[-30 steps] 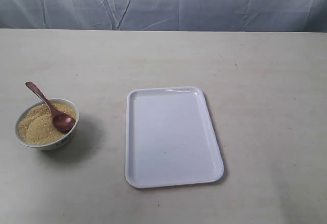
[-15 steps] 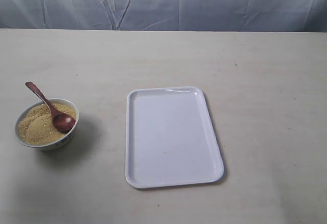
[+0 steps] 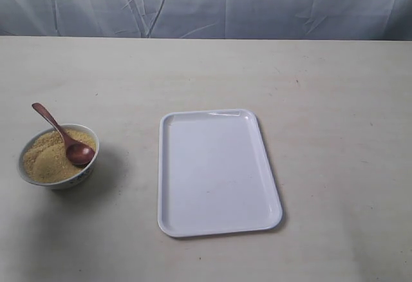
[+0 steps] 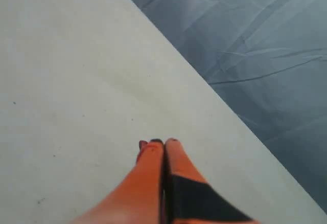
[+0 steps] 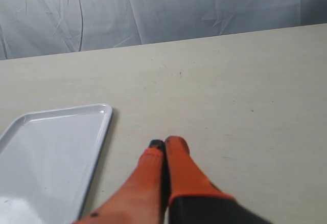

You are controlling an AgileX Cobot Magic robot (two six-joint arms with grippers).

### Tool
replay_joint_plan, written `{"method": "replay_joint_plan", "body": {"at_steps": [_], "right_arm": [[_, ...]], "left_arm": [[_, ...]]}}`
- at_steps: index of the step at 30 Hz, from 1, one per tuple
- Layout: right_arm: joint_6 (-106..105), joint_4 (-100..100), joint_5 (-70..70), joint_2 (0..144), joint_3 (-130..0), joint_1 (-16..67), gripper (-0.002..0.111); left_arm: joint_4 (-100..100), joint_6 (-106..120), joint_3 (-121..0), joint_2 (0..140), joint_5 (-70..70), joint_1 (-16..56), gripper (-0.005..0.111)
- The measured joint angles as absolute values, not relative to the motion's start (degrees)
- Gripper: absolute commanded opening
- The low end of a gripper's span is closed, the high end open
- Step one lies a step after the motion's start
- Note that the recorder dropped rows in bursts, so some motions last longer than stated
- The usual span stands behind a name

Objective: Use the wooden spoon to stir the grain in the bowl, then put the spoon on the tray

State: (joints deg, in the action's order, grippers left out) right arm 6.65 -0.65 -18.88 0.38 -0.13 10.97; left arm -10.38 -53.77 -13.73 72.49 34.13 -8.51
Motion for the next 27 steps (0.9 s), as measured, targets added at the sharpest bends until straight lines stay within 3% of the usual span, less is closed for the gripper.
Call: {"method": "replay_joint_plan", "body": {"at_steps": [3, 8, 13, 23, 27], "right_arm": [[6.65, -0.65, -18.88, 0.38, -0.13, 10.97, 0.000], [6.65, -0.65, -18.88, 0.38, -0.13, 10.97, 0.000], [6.65, -0.65, -18.88, 0.38, -0.13, 10.97, 0.000], [6.65, -0.65, -18.88, 0.38, -0.13, 10.97, 0.000], [6.65, -0.65, -18.88, 0.38, -0.13, 10.97, 0.000]], "left_arm": [[-21.44, -64.21, -17.08, 79.03, 34.39, -10.57, 0.000], [-47.27, -85.63, -25.24, 86.37, 35.98, -20.00, 0.000], [-53.97, -91.95, -25.61, 90.97, 40.89, -25.57, 0.000], [-68.01, -91.84, -35.83, 103.92, 50.38, -26.42, 0.000], [-71.88, -92.44, -38.69, 106.34, 50.91, -26.42, 0.011]]}}
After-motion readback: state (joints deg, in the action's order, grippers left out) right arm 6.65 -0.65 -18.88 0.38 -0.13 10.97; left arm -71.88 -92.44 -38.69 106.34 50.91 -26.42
